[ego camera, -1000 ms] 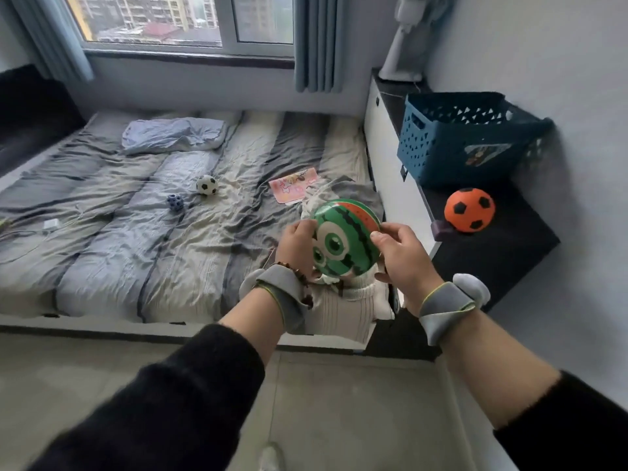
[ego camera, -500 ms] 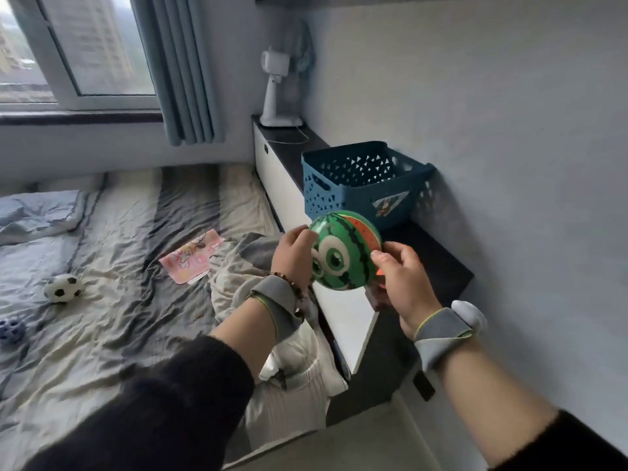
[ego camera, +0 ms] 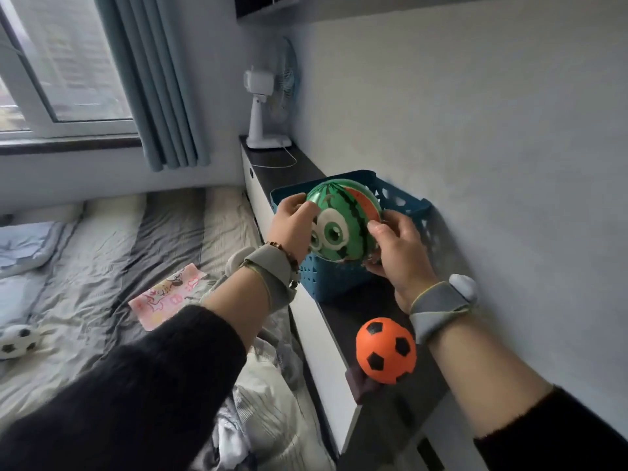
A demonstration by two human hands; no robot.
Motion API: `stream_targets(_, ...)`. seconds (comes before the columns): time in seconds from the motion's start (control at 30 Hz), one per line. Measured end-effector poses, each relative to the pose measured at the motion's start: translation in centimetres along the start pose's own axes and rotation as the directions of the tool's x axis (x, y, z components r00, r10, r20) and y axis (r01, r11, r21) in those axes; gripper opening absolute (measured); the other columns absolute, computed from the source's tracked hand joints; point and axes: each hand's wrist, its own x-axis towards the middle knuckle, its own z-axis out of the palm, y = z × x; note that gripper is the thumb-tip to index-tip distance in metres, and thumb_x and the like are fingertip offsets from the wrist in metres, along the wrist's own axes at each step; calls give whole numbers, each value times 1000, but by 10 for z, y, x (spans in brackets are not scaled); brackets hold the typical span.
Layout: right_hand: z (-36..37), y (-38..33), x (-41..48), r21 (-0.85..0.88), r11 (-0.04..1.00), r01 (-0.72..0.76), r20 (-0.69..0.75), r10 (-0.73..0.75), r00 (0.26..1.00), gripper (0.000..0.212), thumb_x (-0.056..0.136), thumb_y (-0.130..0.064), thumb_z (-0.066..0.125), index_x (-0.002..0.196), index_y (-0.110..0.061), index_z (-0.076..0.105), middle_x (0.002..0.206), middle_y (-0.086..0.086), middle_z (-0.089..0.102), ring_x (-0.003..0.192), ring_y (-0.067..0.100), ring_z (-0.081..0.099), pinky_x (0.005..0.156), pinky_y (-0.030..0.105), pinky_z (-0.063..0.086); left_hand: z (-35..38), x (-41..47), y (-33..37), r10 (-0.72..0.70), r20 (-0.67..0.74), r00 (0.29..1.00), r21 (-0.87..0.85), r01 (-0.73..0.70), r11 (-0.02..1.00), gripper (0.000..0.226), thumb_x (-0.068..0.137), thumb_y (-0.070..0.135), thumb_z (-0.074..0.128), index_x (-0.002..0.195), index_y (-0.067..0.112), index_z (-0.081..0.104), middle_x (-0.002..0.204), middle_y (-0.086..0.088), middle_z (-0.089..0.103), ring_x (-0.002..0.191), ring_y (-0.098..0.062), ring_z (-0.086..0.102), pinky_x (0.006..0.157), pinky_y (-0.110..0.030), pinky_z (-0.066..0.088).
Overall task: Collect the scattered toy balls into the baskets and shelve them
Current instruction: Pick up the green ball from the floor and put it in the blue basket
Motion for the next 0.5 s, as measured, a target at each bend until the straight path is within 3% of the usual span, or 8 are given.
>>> stream_targets(0.03, 4, -4, 11, -21, 1000, 18, 3, -18, 1000, 39, 80, -43, 56, 118, -33, 53, 125, 3, 56, 108, 23, 59, 89, 49, 54, 1, 10, 3, 1, -5, 1000, -2, -1, 1000, 30, 84, 21, 53, 114, 22, 55, 87, 4, 55, 78, -14, 55, 81, -50, 54)
stream_targets(0.13, 18, -11, 47, -97, 994, 48, 30, -46, 999, 46, 82, -47, 52, 126, -33, 47, 128, 2, 52, 114, 22, 53, 98, 51, 48, 5, 43, 11, 24, -59, 998, 19, -23, 1000, 4, 83, 26, 51, 80, 25, 53, 77, 2, 51, 70, -16, 53, 78, -47, 53)
stream_targets(0.2, 26, -12, 72, -138, 989, 59, 42, -54, 998, 44, 89, -45, 51, 129, -31, 45, 125, 2, 51, 112, 22, 52, 98, 51, 48, 7, 67, 11, -10, -88, 996, 76, 16, 997, 15, 87, 33, 47, 88, 21, 55, 76, 2, 52, 69, -17, 53, 76, -42, 51)
stream_targets(0.3, 36, -8, 103, -228, 974, -5, 52, 17, 998, 48, 93, -45, 48, 136, -24, 40, 129, 7, 50, 113, 27, 52, 99, 52, 46, 9, 100, 2, 5, -79, 997, 224, 13, 975, 39, 86, 40, 45, 108, 10, 57, 72, 4, 54, 65, -14, 51, 60, -28, 37)
stream_targets(0.4, 47, 2, 135, -333, 939, -83, 35, 100, 994, 57, 94, -48, 44, 143, -19, 35, 140, 14, 45, 121, 33, 48, 103, 51, 43, 10, 133, -8, -15, -13, 1000, 368, 19, 930, 34, 86, 43, 44, 100, 14, 56, 69, 4, 53, 64, -13, 49, 53, -26, 30)
stream_targets(0.5, 55, 10, 157, -460, 878, -129, 27, 159, 987, 65, 95, -54, 39, 147, -16, 30, 146, 16, 41, 129, 35, 44, 106, 40, 38, 14, 163, -18, -29, 62, 998, 499, -5, 867, 35, 84, 48, 42, 91, 17, 57, 68, 3, 55, 64, -16, 51, 54, -26, 31)
